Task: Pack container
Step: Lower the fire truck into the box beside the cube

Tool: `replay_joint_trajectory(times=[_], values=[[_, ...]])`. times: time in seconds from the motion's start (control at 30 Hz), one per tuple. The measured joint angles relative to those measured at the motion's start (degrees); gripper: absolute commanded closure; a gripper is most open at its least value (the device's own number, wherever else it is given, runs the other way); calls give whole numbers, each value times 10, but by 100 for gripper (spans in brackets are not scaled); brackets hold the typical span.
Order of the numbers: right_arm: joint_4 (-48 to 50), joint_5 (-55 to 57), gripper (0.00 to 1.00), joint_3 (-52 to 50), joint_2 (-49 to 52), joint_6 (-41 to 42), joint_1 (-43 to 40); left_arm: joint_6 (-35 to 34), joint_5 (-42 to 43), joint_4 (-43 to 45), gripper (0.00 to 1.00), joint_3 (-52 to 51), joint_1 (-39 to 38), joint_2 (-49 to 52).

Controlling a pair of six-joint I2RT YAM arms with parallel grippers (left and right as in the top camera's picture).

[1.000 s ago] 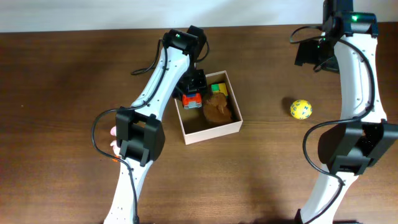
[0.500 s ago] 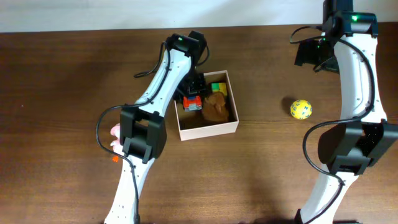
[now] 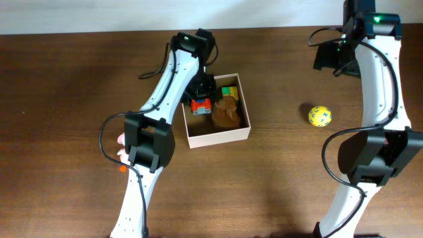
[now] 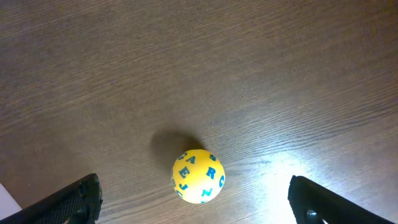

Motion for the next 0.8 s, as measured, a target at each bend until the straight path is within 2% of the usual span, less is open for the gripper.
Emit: replay_joint_trajectory(times=[0.27, 0.8], values=[[0, 0, 1, 0, 0, 0, 0, 2, -14, -21, 37, 81, 0, 0], [0, 0, 1, 0, 0, 0, 0, 4, -70, -70, 38, 85, -38, 0]])
